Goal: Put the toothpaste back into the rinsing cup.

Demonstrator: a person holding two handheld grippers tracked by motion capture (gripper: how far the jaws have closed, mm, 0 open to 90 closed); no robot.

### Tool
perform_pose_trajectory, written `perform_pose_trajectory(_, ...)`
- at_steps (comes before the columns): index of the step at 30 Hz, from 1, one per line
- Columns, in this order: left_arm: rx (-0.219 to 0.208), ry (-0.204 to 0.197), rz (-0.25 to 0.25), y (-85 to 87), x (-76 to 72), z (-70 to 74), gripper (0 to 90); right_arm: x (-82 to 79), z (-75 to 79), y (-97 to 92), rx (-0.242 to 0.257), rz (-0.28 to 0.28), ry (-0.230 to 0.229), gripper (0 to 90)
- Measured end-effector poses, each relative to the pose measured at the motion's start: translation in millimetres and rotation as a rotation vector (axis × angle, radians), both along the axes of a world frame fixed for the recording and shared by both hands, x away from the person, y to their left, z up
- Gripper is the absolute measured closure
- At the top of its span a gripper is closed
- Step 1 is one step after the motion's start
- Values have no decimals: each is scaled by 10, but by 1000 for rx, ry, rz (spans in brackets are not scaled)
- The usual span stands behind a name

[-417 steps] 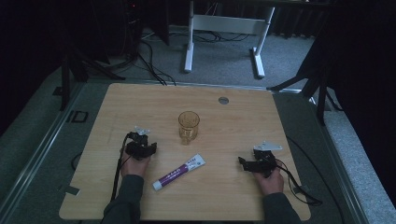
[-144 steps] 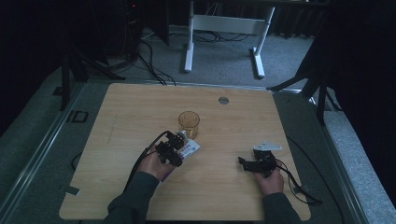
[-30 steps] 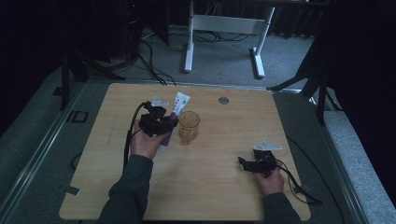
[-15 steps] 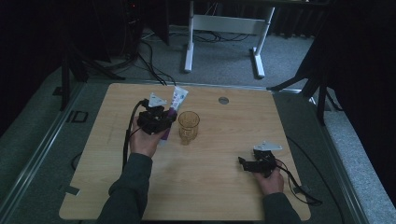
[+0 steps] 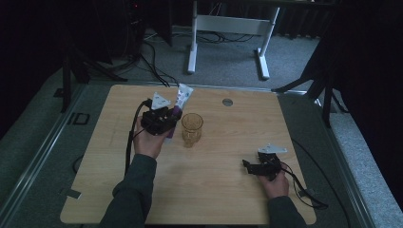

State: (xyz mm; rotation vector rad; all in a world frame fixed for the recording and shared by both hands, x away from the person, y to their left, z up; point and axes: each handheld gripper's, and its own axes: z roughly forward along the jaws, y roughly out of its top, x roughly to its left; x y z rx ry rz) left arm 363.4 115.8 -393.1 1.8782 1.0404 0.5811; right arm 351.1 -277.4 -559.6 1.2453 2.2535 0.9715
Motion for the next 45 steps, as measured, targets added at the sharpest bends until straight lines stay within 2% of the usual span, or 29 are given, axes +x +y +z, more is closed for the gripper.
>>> perform_pose_trajectory(21, -48, -47, -27, -27, 50, 75, 721, 0, 0, -1, -1, 0, 0, 205)
perform_pose_trajectory(22, -62, -58, -35, -30, 55, 84, 720, 0, 1, -1, -1, 0, 1, 205)
perform_pose_trajectory(28, -72, -62, -48, -48, 81, 96, 721, 0, 1, 0, -1, 0, 0, 205)
perform_pose_trajectory(45, -108, -81, -61, -127, 155, 46, 720, 0, 0, 0, 0, 0, 0, 205)
